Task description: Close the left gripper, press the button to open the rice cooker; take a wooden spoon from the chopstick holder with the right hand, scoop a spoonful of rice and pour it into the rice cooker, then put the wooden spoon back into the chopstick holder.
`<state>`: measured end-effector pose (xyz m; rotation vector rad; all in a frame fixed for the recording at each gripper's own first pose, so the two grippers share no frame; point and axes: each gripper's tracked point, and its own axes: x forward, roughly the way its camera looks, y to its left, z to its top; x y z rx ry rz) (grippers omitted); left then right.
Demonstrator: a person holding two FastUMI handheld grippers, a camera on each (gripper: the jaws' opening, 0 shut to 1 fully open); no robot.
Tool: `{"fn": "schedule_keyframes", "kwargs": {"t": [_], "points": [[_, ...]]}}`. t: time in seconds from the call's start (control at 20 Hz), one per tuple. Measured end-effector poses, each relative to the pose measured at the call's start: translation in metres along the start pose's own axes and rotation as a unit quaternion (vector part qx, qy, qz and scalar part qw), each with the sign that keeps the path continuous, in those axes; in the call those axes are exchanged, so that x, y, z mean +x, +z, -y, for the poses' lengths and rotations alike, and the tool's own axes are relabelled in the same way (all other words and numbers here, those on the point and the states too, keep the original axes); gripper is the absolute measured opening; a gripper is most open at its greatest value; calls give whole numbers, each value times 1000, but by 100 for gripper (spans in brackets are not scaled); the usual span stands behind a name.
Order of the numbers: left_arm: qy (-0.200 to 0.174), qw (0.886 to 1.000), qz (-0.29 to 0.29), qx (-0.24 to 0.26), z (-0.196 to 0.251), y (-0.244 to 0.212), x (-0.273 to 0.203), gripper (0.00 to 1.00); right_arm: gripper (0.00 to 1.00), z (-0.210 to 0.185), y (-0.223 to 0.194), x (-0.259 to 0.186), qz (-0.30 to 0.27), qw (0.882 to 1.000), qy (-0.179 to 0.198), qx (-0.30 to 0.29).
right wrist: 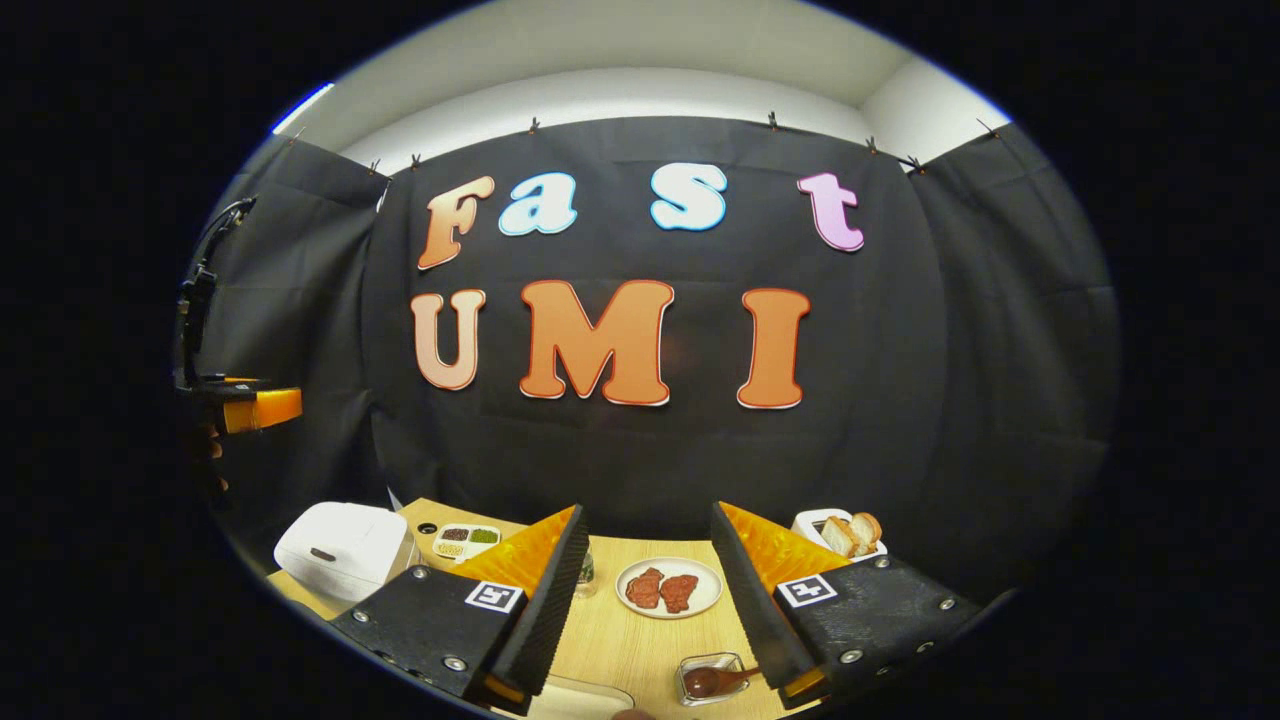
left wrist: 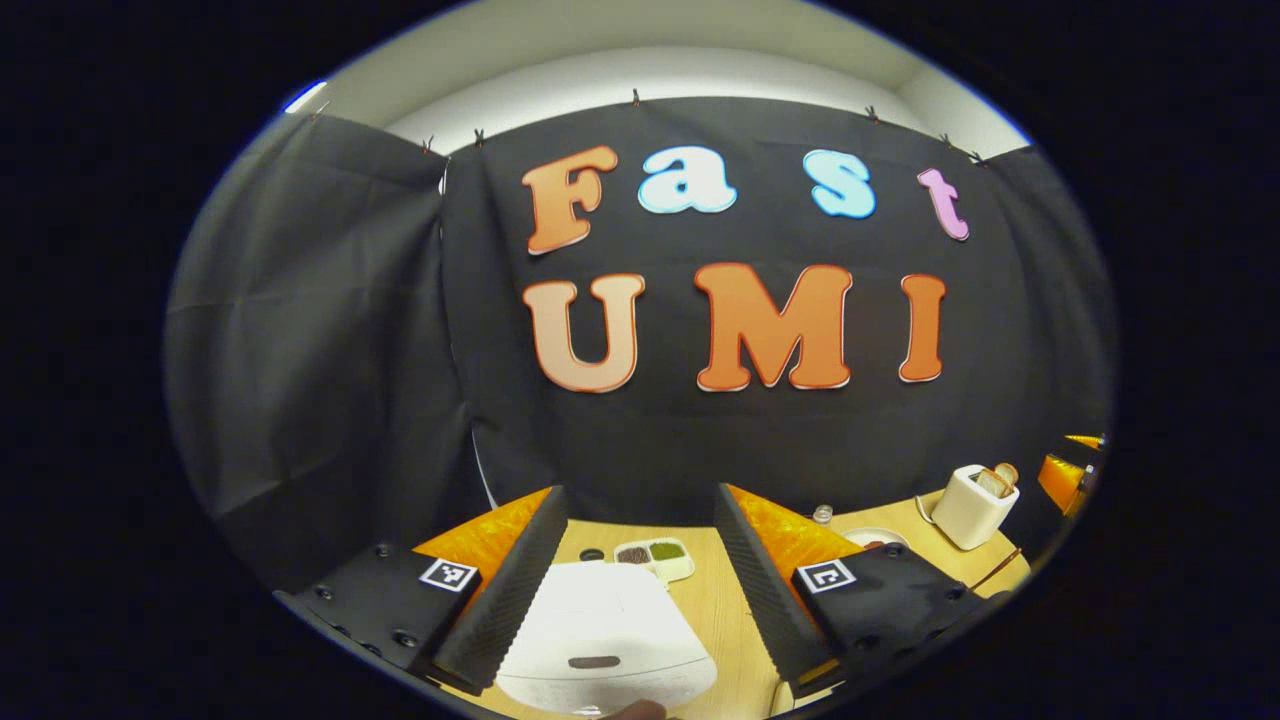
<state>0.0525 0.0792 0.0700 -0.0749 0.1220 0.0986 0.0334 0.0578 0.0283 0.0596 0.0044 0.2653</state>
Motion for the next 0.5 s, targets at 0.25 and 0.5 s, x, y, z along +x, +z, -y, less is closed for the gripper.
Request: {"fn": "schedule_keyframes", "kwargs": {"t": [0.25, 0.5], "points": [[-35, 998, 46, -9, 35, 10, -26, 100, 88, -9, 19, -9, 30, 1000, -4, 1], [-55, 996, 74, -22, 58, 7, -45, 100, 88, -16, 33, -16, 69, 998, 1, -12]]}}
